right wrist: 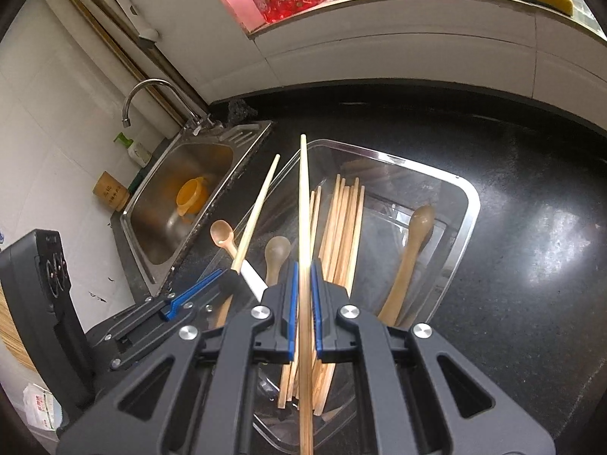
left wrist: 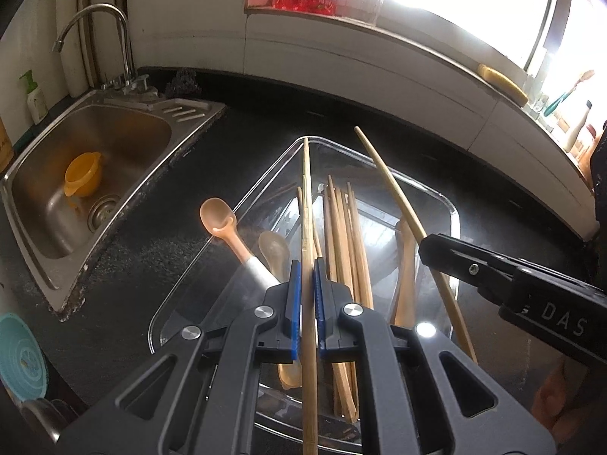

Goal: Organize utensils
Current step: 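Carry both chopsticks into the clear tray and open both tools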

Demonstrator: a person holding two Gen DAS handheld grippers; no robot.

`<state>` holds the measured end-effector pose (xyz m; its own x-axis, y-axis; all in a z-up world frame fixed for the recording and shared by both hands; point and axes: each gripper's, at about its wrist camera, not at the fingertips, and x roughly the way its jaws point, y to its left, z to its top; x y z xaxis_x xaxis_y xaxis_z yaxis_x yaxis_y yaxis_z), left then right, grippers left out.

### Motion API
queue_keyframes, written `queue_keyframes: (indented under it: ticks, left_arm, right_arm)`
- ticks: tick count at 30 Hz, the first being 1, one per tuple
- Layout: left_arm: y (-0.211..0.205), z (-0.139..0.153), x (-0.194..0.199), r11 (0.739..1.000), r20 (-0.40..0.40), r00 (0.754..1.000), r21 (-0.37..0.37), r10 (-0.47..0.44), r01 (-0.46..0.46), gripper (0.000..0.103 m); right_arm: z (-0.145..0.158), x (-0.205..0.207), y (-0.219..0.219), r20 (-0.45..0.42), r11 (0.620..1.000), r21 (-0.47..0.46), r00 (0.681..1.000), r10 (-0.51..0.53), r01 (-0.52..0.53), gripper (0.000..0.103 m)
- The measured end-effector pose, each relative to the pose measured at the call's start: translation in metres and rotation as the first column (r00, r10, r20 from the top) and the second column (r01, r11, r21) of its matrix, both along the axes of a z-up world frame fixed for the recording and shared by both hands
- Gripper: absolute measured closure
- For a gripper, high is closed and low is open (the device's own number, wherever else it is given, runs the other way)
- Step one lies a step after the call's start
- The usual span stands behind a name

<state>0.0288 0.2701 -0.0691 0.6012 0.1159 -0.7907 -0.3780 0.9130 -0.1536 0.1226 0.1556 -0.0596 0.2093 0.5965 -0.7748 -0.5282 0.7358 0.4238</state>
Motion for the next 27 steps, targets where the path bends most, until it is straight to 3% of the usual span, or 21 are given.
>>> queue_keyframes:
  ticks: [11,12,13,14,15,16,18,27]
  left_arm:
    - [0.011,-0.009,0.010,1.000,-0.025,1.000,-0.018,0.014,-0.014,0.096]
    - [0.011,-0.008,0.009,1.000,-0.022,1.000,-0.009,0.017,-0.017,0.092]
    - [0.012,-0.006,0.008,1.000,-0.022,1.000,-0.003,0.022,-0.022,0.078]
    - [0.012,-0.005,0.005,1.000,-0.018,0.999,-0.001,0.029,-0.029,0.064]
    - [0.012,-0.001,0.000,0.999,-0.007,0.999,0.003,0.041,-0.041,0.025]
    - [0.011,0.002,-0.004,0.999,0.015,0.999,0.009,0.046,-0.046,0.008]
    - [0.005,0.011,-0.015,0.998,0.068,0.997,0.039,0.043,-0.045,0.007]
    - [-0.030,0.023,-0.033,0.997,0.060,0.998,0.071,-0.005,0.000,0.006]
  right_arm:
    - [-0.013,0.019,-0.002,-0.081,1.000,-0.006,0.997,-0.017,0.017,0.094]
    - [-0.012,0.021,-0.007,-0.077,1.000,-0.005,0.997,-0.028,0.028,0.083]
    - [-0.009,0.022,-0.016,-0.063,0.999,-0.006,0.997,-0.050,0.050,0.068]
    - [-0.005,0.022,-0.025,-0.047,0.998,0.000,0.997,-0.065,0.065,0.021]
    - [-0.001,0.021,-0.034,-0.021,0.997,0.009,0.996,-0.081,0.081,0.006]
    - [0.006,0.017,-0.047,0.023,0.994,0.015,0.994,-0.111,0.111,0.006]
    - [0.013,0.011,-0.068,0.064,0.990,0.016,0.988,-0.137,0.137,0.006]
    - [0.027,-0.010,-0.116,0.080,0.986,0.023,0.983,-0.166,0.165,0.006]
